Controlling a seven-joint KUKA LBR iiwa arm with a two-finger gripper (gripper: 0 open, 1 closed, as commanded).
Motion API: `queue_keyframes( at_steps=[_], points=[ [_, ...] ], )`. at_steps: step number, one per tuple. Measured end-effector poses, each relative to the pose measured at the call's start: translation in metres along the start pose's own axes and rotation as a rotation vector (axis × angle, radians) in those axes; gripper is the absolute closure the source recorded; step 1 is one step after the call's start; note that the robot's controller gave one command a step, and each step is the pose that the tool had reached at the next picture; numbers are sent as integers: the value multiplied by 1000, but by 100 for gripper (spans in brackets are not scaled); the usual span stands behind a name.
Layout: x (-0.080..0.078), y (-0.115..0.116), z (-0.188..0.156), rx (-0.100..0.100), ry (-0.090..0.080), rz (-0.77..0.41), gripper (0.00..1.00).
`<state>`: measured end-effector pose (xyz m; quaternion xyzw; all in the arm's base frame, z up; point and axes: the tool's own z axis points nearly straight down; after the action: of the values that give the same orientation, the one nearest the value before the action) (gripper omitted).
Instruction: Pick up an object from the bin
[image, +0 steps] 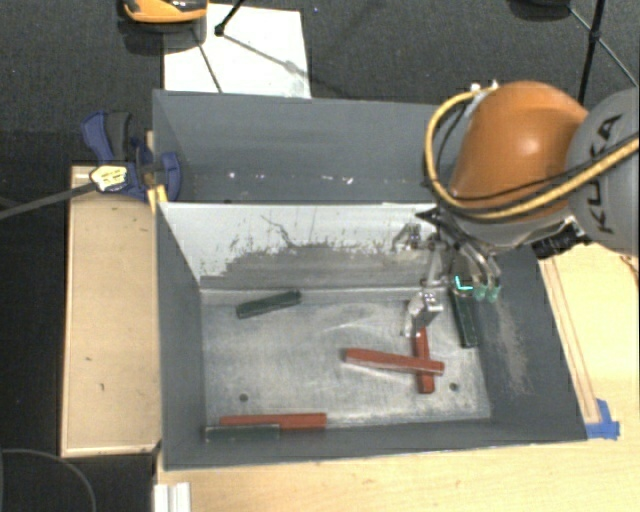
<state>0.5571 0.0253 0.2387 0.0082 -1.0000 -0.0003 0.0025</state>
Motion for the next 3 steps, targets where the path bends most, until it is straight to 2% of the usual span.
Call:
queue_keyframes(
  at_steps=[1,2,3],
  points=[
    [-1,0,-4,0,-8,1,0],
    [4,-2,36,0,-17,-4,0],
    [45,2,98,0,-9,63,0]
  ],
)
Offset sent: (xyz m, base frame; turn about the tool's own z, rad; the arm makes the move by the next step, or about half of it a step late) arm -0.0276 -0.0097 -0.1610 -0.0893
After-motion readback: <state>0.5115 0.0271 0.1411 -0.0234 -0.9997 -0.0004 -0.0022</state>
